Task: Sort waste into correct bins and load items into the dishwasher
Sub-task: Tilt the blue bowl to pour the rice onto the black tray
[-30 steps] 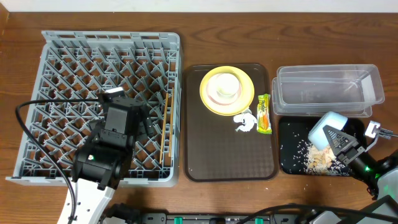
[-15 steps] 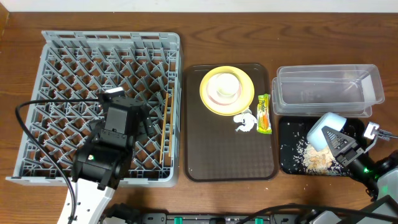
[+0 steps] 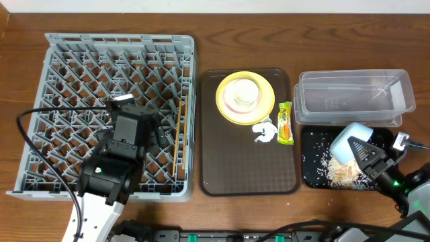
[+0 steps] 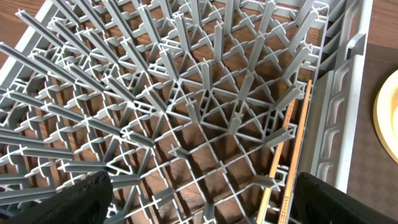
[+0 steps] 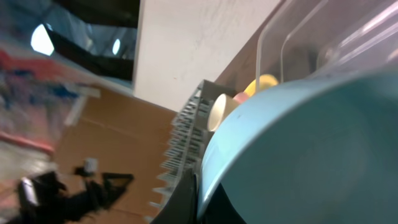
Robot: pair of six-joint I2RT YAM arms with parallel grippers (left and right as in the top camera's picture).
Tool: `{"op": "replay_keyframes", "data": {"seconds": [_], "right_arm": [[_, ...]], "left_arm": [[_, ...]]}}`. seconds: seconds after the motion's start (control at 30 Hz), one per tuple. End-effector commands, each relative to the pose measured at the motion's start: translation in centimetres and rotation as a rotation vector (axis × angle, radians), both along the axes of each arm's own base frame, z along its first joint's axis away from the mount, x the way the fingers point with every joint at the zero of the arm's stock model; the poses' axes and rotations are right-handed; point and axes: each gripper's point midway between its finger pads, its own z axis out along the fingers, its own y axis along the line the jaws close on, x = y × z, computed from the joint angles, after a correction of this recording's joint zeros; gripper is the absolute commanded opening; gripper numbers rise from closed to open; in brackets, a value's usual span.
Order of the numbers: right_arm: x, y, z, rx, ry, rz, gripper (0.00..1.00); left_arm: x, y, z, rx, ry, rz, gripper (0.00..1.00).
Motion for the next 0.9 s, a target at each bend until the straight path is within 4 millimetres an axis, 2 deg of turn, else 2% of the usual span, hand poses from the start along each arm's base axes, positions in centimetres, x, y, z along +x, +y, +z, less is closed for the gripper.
{"op": "replay_keyframes", "data": {"seconds": [0.0, 0.03, 0.13, 0.23, 0.33, 0.47, 0.7, 0.77, 0.87], "right_arm": [[0.0, -0.5, 0.8, 0.007, -0.043, -0.018, 0.01], [0.2, -0.6, 0.8, -0.021, -0.064, -0.017, 0.01], [0.0, -0.4, 0.8, 0.051, -0.009, -0.019, 0.01], [0.3, -0.8, 0.7, -0.005, -0.046, -0.019, 0.01], [0.1, -0.6, 0.8, 0.077, 0.012, -0.022, 0.01], [0.3, -0.8, 0.3, 0.032, 0.015, -0.023, 0.01], [0.0, -0.4, 0.2, 0.157, 0.128, -0.026, 0.01], [0.0, -0.2, -0.3, 0.144, 0.175, -0.020, 0.01], [-0.2, 0.3, -2.3, -0.008, 0.318, 0.007, 0.01]], "left_arm": [[0.2, 0.3, 0.7, 0.000, -0.019, 0.019, 0.94], [0.2, 0.3, 0.7, 0.000, -0.019, 0.019, 0.94], [0.2, 0.3, 0.7, 0.000, -0.019, 0.019, 0.94], [0.2, 0.3, 0.7, 0.000, -0.019, 0.019, 0.94], [0.2, 0.3, 0.7, 0.000, -0.019, 0.019, 0.94], [0.2, 0.3, 0.7, 0.000, -0.019, 0.019, 0.94], [0.2, 0.3, 0.7, 0.000, -0.019, 0.019, 0.94], [0.2, 0.3, 0.7, 0.000, -0.019, 0.019, 0.94], [0.2, 0.3, 0.7, 0.000, -0.019, 0.019, 0.94]]}}
